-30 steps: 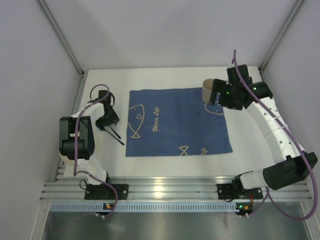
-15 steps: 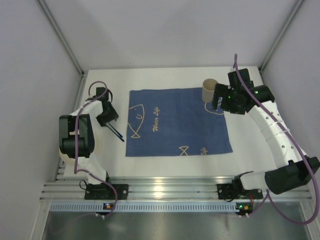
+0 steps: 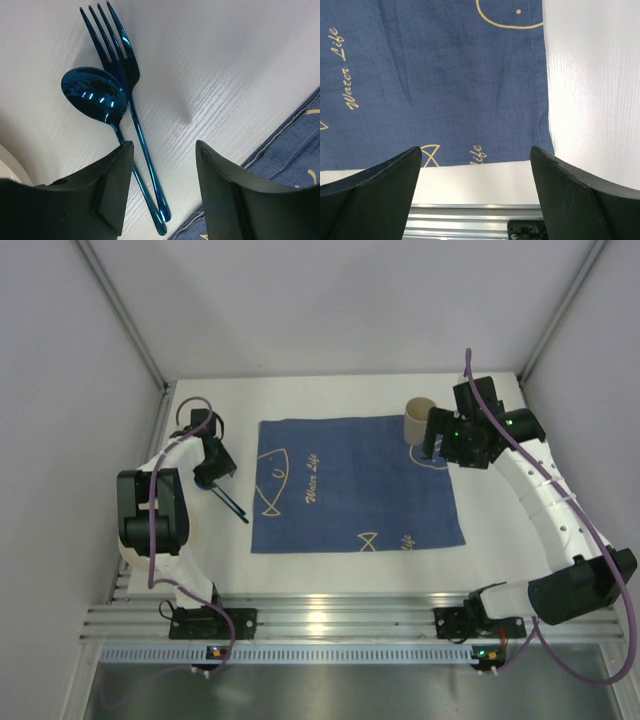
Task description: Set the dinner table for one person
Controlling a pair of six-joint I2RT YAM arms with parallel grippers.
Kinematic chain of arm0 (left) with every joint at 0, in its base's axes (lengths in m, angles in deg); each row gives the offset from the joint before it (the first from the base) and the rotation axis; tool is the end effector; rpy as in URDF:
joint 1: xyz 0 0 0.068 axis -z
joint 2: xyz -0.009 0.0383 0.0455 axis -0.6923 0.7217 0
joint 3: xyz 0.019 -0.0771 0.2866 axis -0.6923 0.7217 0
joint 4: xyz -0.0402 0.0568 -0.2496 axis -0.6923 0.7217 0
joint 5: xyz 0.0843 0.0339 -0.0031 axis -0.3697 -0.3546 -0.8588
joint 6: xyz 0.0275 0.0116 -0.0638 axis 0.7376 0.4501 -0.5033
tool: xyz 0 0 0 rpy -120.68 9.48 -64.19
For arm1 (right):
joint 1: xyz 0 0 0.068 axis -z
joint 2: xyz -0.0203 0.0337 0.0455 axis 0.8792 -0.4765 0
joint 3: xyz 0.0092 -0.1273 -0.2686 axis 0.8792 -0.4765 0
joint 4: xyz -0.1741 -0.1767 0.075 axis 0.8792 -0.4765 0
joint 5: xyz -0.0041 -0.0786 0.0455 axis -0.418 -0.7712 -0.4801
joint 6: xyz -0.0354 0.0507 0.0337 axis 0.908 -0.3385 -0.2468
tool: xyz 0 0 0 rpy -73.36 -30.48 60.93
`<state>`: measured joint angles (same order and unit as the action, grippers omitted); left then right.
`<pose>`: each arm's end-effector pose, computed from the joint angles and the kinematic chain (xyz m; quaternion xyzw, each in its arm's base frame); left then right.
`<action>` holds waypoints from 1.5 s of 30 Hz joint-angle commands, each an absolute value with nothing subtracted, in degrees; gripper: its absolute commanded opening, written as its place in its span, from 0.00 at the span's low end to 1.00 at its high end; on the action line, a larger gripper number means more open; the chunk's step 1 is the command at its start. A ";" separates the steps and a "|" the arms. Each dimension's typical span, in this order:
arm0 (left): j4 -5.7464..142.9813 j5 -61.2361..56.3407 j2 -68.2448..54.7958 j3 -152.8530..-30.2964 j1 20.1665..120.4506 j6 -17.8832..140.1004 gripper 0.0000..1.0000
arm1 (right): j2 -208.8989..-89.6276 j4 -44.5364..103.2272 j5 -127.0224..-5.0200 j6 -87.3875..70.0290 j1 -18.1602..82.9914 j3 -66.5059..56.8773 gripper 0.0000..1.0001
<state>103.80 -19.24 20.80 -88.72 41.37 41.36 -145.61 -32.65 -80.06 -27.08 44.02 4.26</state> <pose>0.3710 0.0244 0.1910 -0.2980 0.9302 0.0203 0.2132 0.2543 0.0737 0.3782 0.0805 0.9498 0.0589 0.2966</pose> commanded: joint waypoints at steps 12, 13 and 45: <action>101.66 -20.29 21.76 -87.17 41.17 40.61 0.57 | -145.17 -32.11 -81.13 -25.77 43.70 2.34 0.90; 100.53 -20.20 21.84 -86.47 41.17 40.61 0.56 | -145.26 -32.20 -81.22 -25.68 43.70 2.52 0.90; 98.32 -18.20 17.37 -91.56 42.75 49.92 0.00 | -149.22 -32.11 -80.96 -25.51 43.70 5.16 0.89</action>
<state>96.50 -20.53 23.21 -88.07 41.55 47.37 -149.46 -33.50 -81.08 -25.90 44.02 2.16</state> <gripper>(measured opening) 0.020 0.898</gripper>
